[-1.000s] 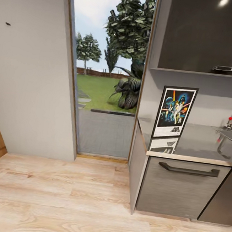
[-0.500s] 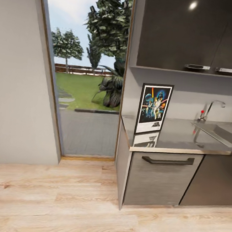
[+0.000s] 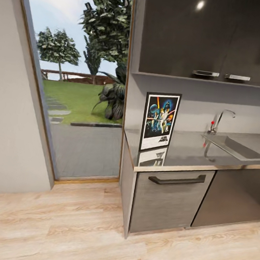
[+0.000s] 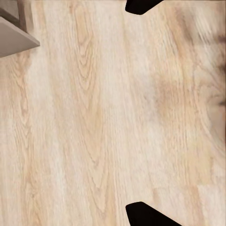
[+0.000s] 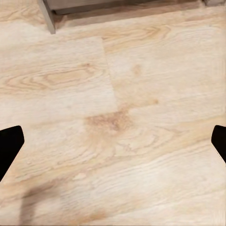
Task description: Pick up the poster from the kitchen countertop and hang it on one of the wall nails in the kitchen.
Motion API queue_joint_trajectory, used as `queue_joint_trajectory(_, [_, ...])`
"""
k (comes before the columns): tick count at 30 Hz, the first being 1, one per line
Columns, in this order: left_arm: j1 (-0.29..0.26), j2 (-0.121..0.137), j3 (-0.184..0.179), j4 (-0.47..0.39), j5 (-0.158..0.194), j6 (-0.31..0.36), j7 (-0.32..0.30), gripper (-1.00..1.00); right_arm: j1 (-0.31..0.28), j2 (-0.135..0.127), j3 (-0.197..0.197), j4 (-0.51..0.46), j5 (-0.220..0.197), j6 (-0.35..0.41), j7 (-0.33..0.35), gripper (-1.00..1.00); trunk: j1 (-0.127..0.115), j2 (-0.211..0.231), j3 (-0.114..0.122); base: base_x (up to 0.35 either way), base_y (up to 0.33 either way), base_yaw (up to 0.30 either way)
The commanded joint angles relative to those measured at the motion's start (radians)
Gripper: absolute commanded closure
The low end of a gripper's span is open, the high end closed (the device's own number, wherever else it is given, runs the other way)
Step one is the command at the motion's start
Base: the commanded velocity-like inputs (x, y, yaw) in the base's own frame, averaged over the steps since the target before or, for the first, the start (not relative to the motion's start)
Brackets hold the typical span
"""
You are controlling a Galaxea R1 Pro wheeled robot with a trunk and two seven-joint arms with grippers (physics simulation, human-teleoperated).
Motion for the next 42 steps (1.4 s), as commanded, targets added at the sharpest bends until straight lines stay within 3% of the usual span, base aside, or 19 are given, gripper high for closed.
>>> queue_joint_trajectory(1, [0.0,0.0,0.001,-0.001,-0.001,-0.002,0.0,-1.0,0.0,0.0,0.0,0.0,-0.002,-0.004,0.0,-1.0,0.001,0.0,-0.001,0.326,0.0,-0.007])
queue_joint_trajectory(9, [0.0,0.0,0.002,-0.001,-0.001,-0.002,0.0,-1.0,0.0,0.001,-0.001,0.0,-0.002,-0.002,-0.002,-1.0,0.001,0.0,-0.001,0.212,0.0,-0.002])
queue_joint_trajectory(15, [0.0,-0.004,-0.009,-0.048,0.001,-0.001,0.0,-1.0,0.0,-0.029,-0.015,-0.018,-0.007,-0.008,-0.004,-1.0,0.001,0.0,-0.001,0.007,0.0,0.0])
queue_joint_trajectory(19, [0.0,-0.005,-0.01,-0.212,0.008,0.008,-0.006,-1.0,0.0,-0.042,-0.11,-0.067,-0.007,-0.01,-0.004,-1.0,0.001,0.0,-0.001,0.001,0.0,0.0])
queue_joint_trajectory(20, [0.0,-0.005,-0.011,-0.288,0.01,0.01,-0.008,-1.0,0.0,-0.045,-0.162,-0.092,-0.006,-0.01,-0.003,-1.0,0.001,0.0,-0.001,0.0,0.0,0.0])
queue_joint_trajectory(23, [0.0,-0.007,-0.014,-0.415,0.013,0.016,-0.01,-1.0,0.0,-0.048,-0.227,-0.126,-0.003,-0.011,-0.002,-1.0,0.001,0.0,-0.001,0.0,0.0,0.0])
queue_joint_trajectory(24, [0.0,-0.008,-0.018,-0.502,0.015,0.034,-0.011,-1.0,0.001,-0.049,-0.254,-0.144,-0.001,-0.011,-0.002,-1.0,0.001,0.0,-0.001,0.0,0.0,0.0])
queue_joint_trajectory(27, [0.0,-0.023,-0.029,-0.656,0.017,0.128,-0.014,-1.0,0.001,-0.05,-0.282,-0.178,0.003,-0.011,-0.003,-1.0,0.001,0.0,-0.001,0.0,0.0,0.0])
queue_joint_trajectory(28, [0.0,-0.043,-0.032,-0.708,0.018,0.174,-0.021,-1.0,0.002,-0.051,-0.289,-0.194,0.004,-0.014,-0.002,-1.0,0.001,0.0,-0.001,0.0,0.0,0.0])
queue_joint_trajectory(29, [-0.001,-0.062,-0.034,-0.74,0.018,0.206,-0.037,-1.0,0.003,-0.051,-0.293,-0.207,0.005,-0.024,-0.002,-1.0,0.001,0.0,-0.001,0.0,0.0,0.0])
queue_joint_trajectory(32, [-0.015,-0.08,-0.036,-0.769,0.019,0.237,-0.073,-1.0,0.003,-0.053,-0.298,-0.219,0.006,-0.052,-0.001,-1.0,0.001,0.0,-0.001,0.0,0.0,0.0])
queue_joint_trajectory(38, [-0.169,-0.096,-0.037,-0.789,0.041,0.332,-0.205,-1.0,0.004,-0.066,-0.301,-0.228,0.008,-0.087,-0.001,-1.0,0.001,0.0,-0.001,0.0,0.0,0.0])
queue_joint_trajectory(39, [-0.195,-0.096,-0.037,-0.789,0.05,0.36,-0.226,-1.0,0.004,-0.07,-0.301,-0.229,0.008,-0.089,-0.001,-1.0,0.001,0.0,-0.001,0.0,0.0,0.0])
queue_joint_trajectory(41, [-0.309,-0.099,-0.038,-0.776,0.088,0.474,-0.299,-1.0,0.01,-0.092,-0.301,-0.23,0.008,-0.095,0.001,-1.0,0.001,0.0,-0.001,0.0,0.0,0.0])
queue_joint_trajectory(42, [-0.342,-0.099,-0.038,-0.769,0.094,0.495,-0.312,-1.0,0.014,-0.1,-0.301,-0.23,0.008,-0.096,0.002,-1.0,0.001,0.0,-0.001,0.0,0.0,0.0])
